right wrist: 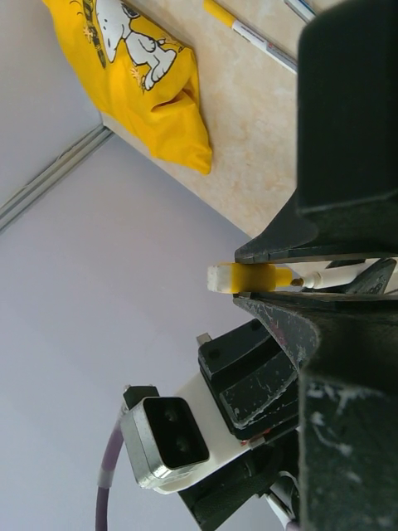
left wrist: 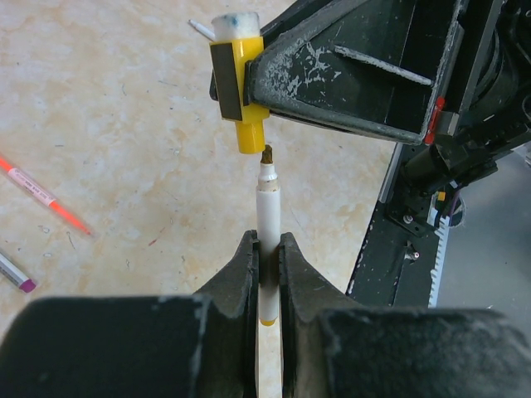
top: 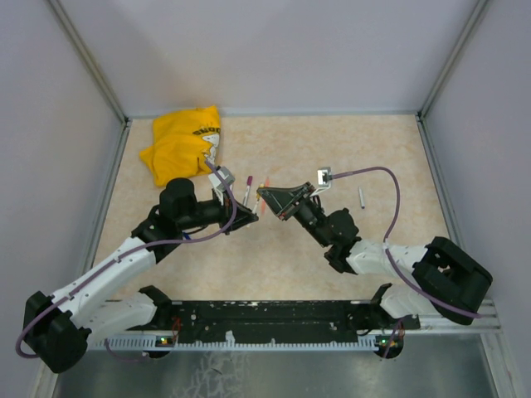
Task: Insert the pens into the pen caps
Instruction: Insert the pen cap onto the pen.
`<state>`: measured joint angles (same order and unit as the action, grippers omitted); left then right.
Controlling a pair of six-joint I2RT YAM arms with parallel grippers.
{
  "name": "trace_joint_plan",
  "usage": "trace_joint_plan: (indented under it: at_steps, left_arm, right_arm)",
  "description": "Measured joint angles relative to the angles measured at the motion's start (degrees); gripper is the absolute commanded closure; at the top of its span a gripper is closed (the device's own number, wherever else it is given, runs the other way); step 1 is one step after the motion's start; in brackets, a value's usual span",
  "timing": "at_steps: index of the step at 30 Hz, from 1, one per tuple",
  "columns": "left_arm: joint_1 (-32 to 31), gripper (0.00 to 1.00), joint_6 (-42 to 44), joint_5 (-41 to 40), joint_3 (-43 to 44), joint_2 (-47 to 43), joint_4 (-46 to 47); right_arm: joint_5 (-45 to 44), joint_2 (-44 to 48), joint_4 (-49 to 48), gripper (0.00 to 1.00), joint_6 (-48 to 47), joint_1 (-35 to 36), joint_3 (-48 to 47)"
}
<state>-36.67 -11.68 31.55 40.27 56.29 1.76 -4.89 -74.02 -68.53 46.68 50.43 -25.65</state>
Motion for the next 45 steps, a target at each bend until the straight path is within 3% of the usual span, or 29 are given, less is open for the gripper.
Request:
trace_joint_plan:
  at_steps: [45]
  left_arm:
    - [0.0, 1.0, 0.04, -1.16, 0.0, -0.17, 0.0]
  right_arm:
    - [0.76, 0.02, -2.05, 1.0, 1.4, -0.35, 0.02]
